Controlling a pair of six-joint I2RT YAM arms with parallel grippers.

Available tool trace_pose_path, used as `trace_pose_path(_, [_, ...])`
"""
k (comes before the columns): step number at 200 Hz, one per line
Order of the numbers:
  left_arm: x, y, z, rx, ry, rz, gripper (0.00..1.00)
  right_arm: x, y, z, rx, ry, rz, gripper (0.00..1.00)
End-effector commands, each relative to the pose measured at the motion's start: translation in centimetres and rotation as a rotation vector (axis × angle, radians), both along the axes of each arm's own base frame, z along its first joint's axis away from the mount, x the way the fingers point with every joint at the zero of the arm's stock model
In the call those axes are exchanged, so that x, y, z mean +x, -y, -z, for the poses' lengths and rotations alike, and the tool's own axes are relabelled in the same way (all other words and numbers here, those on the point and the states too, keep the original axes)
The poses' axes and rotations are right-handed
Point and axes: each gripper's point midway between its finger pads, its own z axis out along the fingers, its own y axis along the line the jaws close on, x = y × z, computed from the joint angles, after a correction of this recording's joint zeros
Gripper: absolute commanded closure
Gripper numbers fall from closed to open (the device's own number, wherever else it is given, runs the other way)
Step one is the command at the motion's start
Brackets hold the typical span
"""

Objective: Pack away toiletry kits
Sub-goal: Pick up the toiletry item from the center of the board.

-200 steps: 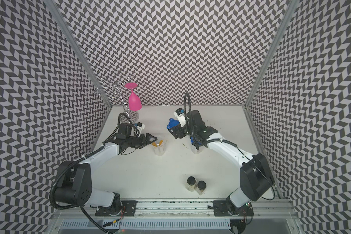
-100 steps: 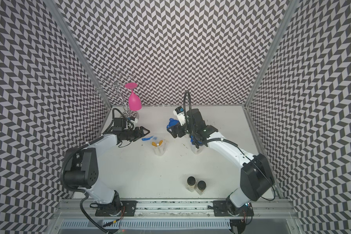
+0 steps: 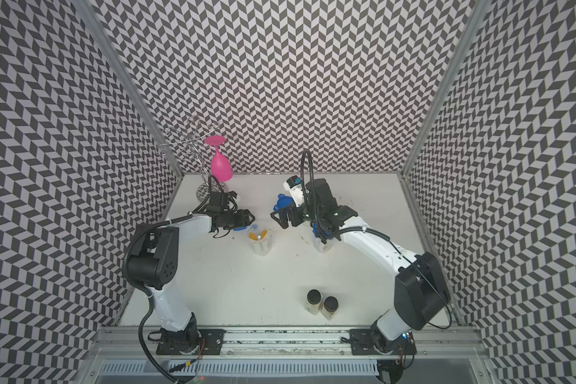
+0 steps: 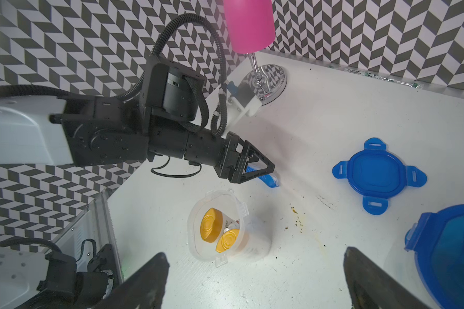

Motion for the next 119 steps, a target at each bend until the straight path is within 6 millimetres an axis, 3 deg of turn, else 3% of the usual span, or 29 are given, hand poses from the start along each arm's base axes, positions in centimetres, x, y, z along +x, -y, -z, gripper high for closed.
trace_pose_path(1, [-0.6, -0.3, 0.2, 0.033, 0.024, 0.0, 0.28, 0.4, 0.5, -1.9, 0.019, 0.059, 0.021, 0.0])
trace_pose_path(42, [-3.4, -0.7, 1.4, 0.109, -0.019, 0.004, 0.27, 1.1, 1.2, -2.1, 0.017, 0.074, 0.051, 0.0])
trace_pose_path(75, [-4.2, -0.8, 2.9, 0.239, -0.05, -0.003, 0.27, 1.4, 1.3, -2.3, 0.025, 0.076, 0.053, 0.01])
trace_pose_path(119, [-5.3, -0.8, 5.1, 0.377, -0.112, 0.002, 0.47, 1.5, 2.3, -3.0, 0.034, 0.09, 0.079, 0.01])
